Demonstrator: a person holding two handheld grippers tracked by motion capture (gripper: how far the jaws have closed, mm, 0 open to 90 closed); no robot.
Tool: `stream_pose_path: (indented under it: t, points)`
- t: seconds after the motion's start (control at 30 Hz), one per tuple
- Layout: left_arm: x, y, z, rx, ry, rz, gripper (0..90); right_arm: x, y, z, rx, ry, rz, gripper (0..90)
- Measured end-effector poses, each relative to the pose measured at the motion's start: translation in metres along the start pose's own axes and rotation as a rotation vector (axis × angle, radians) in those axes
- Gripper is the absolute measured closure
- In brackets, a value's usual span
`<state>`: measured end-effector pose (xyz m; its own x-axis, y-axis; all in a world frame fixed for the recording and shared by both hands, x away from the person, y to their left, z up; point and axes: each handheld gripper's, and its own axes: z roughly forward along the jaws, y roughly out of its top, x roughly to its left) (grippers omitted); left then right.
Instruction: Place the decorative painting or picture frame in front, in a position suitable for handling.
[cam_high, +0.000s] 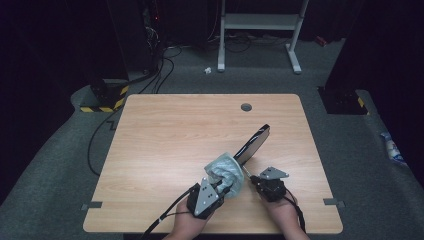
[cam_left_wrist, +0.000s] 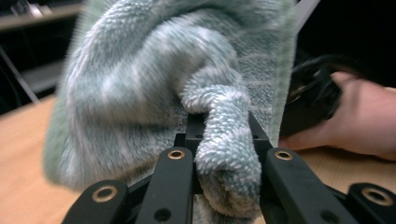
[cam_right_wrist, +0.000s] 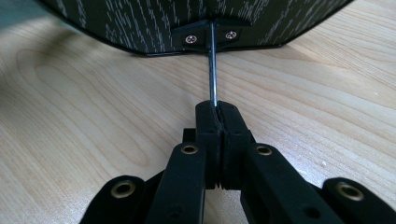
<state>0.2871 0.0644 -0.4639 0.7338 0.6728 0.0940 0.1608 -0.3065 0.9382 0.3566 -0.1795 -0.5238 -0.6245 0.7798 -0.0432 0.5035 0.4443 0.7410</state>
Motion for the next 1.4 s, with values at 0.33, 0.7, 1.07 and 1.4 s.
stream_pose_path:
  t: [0.33, 0.7, 1.07, 1.4]
  points:
    - [0.025, -0.030, 0.035, 0.191, -0.040, -0.074, 78.4, 0.000, 0.000, 0.000, 0.003, 0.002, 0.003, 88.1]
    - [0.029, -0.017, -0.008, -0.010, 0.006, -0.082, 78.4, 0.000, 0.000, 0.000, 0.004, 0.003, 0.006, 88.1]
    - [0.054, -0.009, 0.012, 0.023, 0.001, -0.141, 78.3, 0.000, 0.000, 0.000, 0.004, 0.003, 0.010, 88.1]
    - [0.048, -0.039, 0.049, 0.253, 0.054, -0.091, 78.2, -0.002, 0.000, 0.000, 0.004, 0.001, 0.022, 88.1]
